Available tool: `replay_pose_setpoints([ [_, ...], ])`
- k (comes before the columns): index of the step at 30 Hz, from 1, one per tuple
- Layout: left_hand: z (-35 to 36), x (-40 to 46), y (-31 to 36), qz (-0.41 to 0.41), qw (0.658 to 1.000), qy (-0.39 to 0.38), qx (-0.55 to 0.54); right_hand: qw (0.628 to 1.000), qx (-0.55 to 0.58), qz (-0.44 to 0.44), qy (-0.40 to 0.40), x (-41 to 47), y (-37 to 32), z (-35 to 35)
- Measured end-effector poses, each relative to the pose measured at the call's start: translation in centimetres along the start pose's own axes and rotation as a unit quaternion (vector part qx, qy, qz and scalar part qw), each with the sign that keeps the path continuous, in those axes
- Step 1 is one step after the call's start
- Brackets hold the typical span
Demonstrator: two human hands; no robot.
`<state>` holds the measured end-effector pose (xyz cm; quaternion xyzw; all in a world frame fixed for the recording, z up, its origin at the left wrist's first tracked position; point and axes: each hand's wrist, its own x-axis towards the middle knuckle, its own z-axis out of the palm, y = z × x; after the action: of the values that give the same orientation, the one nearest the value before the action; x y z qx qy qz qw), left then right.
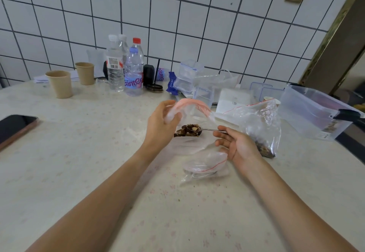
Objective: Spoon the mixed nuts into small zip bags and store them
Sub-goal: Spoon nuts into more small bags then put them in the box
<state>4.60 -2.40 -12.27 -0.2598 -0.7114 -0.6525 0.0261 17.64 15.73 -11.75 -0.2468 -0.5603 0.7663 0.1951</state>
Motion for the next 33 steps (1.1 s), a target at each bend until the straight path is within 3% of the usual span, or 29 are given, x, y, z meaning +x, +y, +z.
replay_pose_setpoints([
  [6, -1.3, 0.0, 0.7, 0.074, 0.993, -0.035, 0.082, 0.999, -0.001, -0.027, -0.02, -2.2, -1.9, -0.5],
  [12, -1.9, -1.5, 2.0, 0.25, 0.958, 0.045, 0.137, 0.998, -0.006, -0.06, -0.036, -4.9, -3.8, -2.5],
  [22, -0.5, -5.0, 3.2, 0.344, 0.91, -0.074, 0.219, 0.997, -0.029, -0.053, -0.041, -9.9, -2.1, -6.3],
  [26, -0.6, -5.6, 2.8, 0.273, 0.901, -0.174, 0.289, 0.997, -0.044, -0.051, -0.029, -11.0, -0.9, -6.9],
  [29, -0.2, -5.8, 2.0, 0.204, 0.867, -0.248, 0.38, 0.996, -0.073, -0.05, -0.018, -11.4, -0.4, -7.3],
  [33, 0.0, -5.9, 1.1, 0.155, 0.859, -0.266, 0.409, 0.991, -0.112, -0.065, -0.013, -11.9, -0.1, -7.4],
])
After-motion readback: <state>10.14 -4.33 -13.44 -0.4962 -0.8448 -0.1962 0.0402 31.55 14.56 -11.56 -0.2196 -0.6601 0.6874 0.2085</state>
